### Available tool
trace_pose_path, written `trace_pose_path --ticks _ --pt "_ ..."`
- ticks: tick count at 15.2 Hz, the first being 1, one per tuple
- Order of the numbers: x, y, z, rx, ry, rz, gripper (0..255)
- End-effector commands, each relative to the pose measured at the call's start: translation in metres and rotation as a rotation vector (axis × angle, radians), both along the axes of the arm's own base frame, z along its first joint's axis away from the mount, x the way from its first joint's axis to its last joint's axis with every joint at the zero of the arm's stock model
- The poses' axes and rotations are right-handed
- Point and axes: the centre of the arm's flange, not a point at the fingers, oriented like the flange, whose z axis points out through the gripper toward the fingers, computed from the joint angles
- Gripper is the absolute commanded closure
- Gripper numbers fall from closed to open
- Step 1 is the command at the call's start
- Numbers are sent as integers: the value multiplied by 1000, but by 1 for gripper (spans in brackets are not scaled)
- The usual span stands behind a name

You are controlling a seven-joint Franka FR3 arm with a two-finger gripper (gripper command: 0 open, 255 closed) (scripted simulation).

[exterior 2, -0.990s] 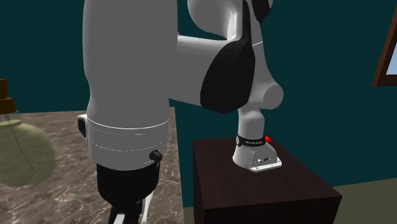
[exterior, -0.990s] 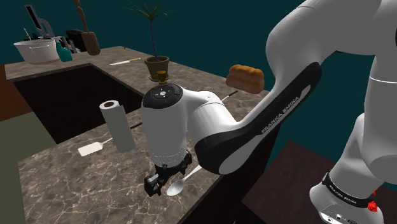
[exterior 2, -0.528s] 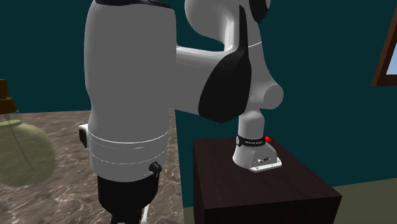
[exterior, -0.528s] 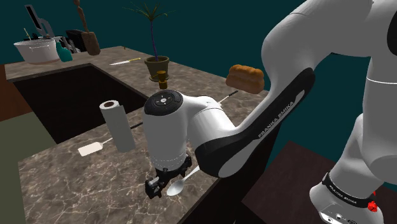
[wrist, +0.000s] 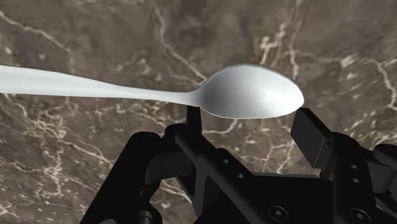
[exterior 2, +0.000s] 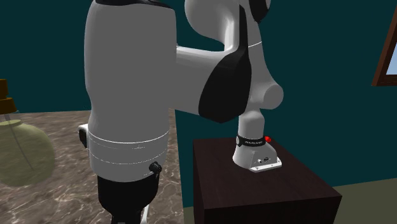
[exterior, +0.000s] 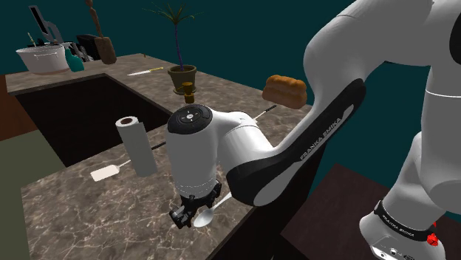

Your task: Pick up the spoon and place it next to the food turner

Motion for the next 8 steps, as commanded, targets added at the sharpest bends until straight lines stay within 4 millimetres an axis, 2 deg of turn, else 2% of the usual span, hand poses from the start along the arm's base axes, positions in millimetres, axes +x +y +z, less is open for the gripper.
trace_pose_path --ticks 1,5,8 --pt "0 0 0 0 0 0 255" --pt "0 0 0 0 0 0 255" --pt "0 0 16 0 0 0 255"
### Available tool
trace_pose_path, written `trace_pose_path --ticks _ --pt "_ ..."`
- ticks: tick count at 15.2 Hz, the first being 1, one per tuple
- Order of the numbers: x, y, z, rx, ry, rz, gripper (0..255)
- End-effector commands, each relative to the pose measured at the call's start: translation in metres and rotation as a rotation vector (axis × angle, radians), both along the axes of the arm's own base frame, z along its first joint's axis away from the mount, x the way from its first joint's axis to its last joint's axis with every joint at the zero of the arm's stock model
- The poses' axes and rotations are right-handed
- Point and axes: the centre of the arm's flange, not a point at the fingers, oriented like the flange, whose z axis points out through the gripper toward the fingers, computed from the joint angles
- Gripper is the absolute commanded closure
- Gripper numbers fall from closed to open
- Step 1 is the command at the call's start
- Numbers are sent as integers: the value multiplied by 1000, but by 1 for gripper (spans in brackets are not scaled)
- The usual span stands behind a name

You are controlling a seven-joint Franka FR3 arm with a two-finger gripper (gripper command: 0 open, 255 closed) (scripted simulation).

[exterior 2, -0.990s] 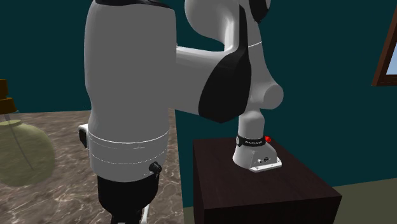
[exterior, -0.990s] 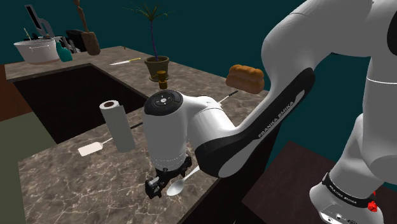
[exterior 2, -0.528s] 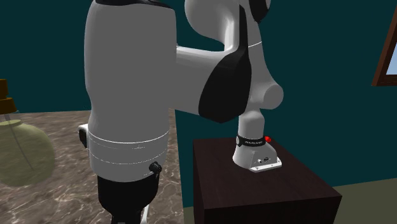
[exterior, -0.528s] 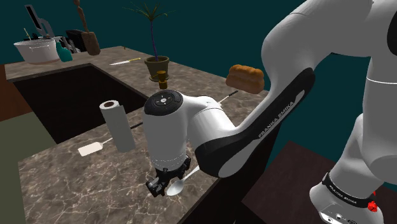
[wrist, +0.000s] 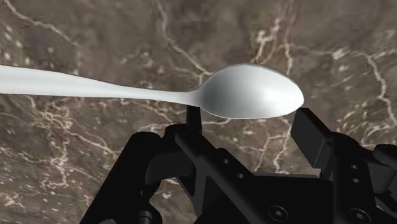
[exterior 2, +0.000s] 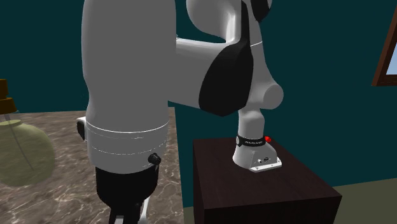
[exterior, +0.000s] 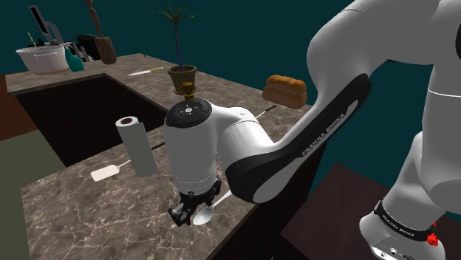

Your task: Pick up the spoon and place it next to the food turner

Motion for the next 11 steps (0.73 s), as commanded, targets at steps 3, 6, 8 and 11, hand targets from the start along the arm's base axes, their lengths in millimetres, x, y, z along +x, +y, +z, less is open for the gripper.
trace_pose_path --ticks 3,6,8,11 --pt "0 0 20 0 0 0 255" --pt "0 0 36 0 0 0 255" --pt "0 0 47 0 0 0 255" --pt "0 0 63 0 0 0 255"
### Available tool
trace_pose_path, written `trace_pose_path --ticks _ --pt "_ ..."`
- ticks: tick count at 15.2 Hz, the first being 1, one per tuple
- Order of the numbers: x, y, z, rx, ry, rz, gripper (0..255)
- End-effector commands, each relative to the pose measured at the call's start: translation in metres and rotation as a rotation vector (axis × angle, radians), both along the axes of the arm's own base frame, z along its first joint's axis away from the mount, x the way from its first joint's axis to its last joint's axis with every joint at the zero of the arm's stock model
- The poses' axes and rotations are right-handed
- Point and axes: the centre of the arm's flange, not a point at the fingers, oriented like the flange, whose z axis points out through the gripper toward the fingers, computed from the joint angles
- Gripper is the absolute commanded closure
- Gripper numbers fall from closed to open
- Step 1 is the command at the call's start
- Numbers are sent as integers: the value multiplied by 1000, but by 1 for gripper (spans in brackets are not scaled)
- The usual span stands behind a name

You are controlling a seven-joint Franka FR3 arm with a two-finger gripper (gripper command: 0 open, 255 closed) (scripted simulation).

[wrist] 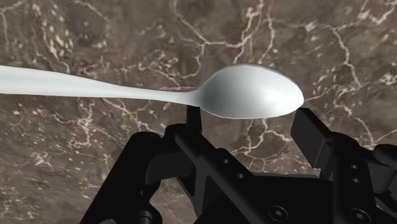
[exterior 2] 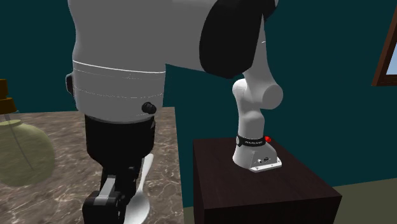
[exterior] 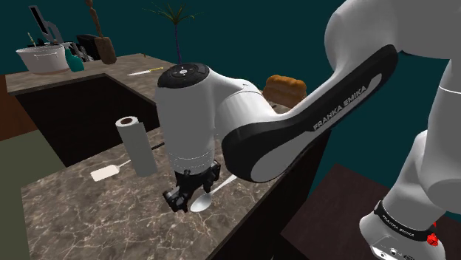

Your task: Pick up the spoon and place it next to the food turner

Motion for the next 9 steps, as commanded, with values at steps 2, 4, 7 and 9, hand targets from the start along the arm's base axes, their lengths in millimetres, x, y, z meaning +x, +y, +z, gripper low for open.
trace_pose_path --ticks 2,4,7,9 --pt "-1 1 17 0 0 0 255" --pt "1 -12 18 0 0 0 255" --pt "6 -52 19 0 0 0 255" --pt "10 -78 19 0 0 0 255"
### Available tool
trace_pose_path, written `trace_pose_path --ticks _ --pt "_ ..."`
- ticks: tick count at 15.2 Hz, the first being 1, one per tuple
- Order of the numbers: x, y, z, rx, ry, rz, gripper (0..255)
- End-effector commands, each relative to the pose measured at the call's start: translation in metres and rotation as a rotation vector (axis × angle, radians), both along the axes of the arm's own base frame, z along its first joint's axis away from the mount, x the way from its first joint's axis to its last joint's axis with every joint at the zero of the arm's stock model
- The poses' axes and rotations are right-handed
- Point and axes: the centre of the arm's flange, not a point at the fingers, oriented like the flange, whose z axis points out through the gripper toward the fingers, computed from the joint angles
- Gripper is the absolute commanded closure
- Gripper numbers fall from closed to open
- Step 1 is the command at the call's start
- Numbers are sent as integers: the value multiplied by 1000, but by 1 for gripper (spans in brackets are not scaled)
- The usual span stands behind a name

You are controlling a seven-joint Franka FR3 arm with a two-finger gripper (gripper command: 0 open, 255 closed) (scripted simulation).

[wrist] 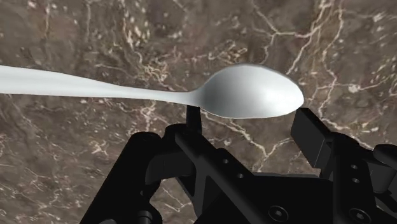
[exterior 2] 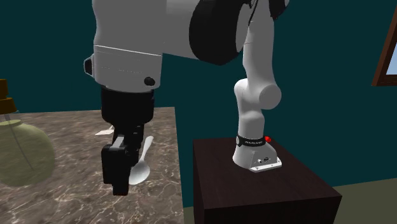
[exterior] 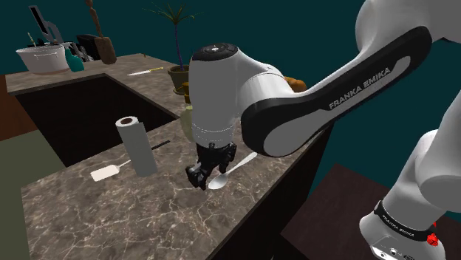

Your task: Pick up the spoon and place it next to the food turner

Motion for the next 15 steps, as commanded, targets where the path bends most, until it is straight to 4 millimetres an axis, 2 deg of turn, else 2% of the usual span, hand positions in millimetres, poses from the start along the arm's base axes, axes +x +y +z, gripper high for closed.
trace_pose_path --ticks 1,15 --pt "3 -27 0 1 0 1 255" --pt "28 -210 1 1 0 1 255"
